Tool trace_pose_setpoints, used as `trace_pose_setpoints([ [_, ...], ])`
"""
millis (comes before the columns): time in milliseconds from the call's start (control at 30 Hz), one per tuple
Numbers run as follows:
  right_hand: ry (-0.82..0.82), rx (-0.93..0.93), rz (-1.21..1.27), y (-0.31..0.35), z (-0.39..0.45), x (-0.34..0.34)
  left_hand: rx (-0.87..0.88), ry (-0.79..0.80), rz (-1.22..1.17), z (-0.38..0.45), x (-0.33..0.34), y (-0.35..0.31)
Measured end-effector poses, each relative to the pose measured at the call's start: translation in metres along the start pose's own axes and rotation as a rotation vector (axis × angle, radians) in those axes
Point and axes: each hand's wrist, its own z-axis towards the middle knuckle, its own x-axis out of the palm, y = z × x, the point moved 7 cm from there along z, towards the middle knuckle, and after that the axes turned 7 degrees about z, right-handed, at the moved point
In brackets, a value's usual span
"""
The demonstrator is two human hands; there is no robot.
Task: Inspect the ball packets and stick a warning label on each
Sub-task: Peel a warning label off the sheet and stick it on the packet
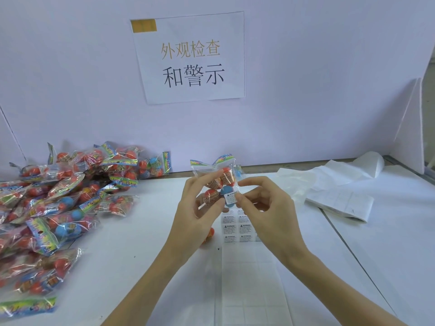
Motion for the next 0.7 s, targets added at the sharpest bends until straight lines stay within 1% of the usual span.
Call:
trace_pose_setpoints([
  [300,0.009,-0.015,-0.011,-0.001,-0.004,0.004,0.017,-0.082,0.063,-0.001,-0.003,-0.003],
  [367,0.037,-0.036,-0.097,-0.002,-0.003,0.006,0.028,-0.096,0.077,-0.001,-0.003,-0.004],
  [467,0.066,-0.086,-0.338,-0.001,0.003,0.001,0.005,-0.109,0.012,-0.001,-0.003,-0.003],
  [533,0.032,-0.005,-0.325,-0.006,0.008,-0.009,-0.044,-0.113,-0.043,0.001,-0.007,0.0],
  [600,0.024,0.177,-0.157,-0.017,0.011,-0.014,-0.074,-0.108,-0.068,0.002,-0.01,0.001],
  [667,0.084,0.34,0.058,-0.023,0.009,-0.007,-0.064,-0.087,-0.11,0.002,-0.009,-0.001],
  [700,0.128,0.374,0.12,-0.023,0.008,-0.001,-0.059,-0.071,-0.136,0.001,-0.007,-0.003],
])
